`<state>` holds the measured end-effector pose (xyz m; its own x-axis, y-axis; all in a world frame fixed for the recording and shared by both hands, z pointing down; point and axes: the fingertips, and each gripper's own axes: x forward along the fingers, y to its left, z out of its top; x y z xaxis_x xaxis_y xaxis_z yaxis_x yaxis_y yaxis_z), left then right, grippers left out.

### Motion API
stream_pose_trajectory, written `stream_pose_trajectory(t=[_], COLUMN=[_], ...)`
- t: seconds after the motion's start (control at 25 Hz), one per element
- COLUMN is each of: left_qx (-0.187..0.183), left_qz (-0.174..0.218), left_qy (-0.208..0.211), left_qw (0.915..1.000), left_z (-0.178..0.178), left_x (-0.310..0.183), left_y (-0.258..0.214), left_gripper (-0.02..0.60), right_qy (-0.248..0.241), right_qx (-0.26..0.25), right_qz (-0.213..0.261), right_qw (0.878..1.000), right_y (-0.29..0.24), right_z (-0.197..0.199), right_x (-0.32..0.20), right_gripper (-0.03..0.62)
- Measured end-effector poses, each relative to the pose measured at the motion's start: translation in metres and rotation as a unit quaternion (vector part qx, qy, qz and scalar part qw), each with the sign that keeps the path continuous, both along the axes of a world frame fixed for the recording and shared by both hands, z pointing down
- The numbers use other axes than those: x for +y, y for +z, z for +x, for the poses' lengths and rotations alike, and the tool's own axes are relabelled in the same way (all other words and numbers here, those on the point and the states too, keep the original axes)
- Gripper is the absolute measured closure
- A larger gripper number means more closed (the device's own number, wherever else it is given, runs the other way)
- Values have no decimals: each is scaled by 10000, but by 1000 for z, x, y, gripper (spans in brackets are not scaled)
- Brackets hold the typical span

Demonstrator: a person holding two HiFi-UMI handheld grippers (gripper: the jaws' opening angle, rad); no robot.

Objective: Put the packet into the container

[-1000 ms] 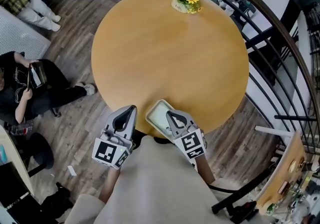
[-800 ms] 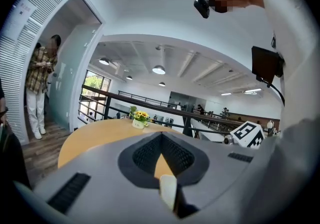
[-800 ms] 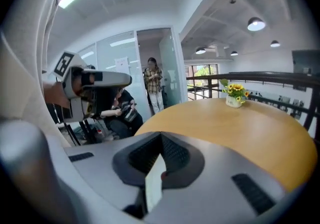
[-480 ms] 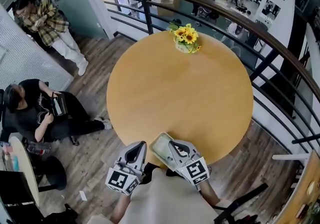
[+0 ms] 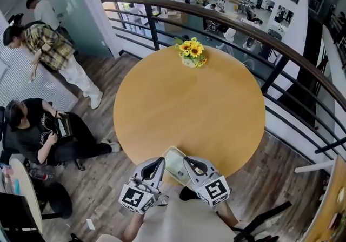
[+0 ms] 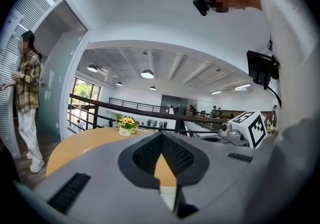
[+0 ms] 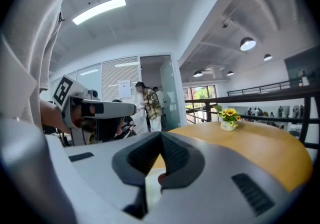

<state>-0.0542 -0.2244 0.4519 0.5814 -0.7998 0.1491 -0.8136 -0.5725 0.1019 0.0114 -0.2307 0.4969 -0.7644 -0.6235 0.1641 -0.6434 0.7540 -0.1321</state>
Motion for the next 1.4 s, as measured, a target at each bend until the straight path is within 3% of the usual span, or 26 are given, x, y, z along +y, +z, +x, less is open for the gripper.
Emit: stream_pose_trajectory(t=[0.2, 0.68, 1.0, 1.4], left_qx=[-102, 141, 267, 476], left_qz=[128, 242, 319, 357], left_qy=[108, 154, 421, 683], left_qw=[9998, 9995, 9982, 9959], left_z=[-13, -82, -85, -48], left_x=[25, 115, 165, 221], left_y=[5, 1, -4, -9], left_gripper=[577, 577, 577, 577], right_qy=[246, 913, 1208, 1549], right_qx=[91, 220, 397, 560], right_qz=[127, 251, 415, 617], right_qw=[9996, 9953, 9910, 9844], right_y=[3, -13, -28, -47], right_z=[-6, -56, -58, -23], right_x=[16, 96, 153, 205], right_gripper=[588, 588, 588, 588])
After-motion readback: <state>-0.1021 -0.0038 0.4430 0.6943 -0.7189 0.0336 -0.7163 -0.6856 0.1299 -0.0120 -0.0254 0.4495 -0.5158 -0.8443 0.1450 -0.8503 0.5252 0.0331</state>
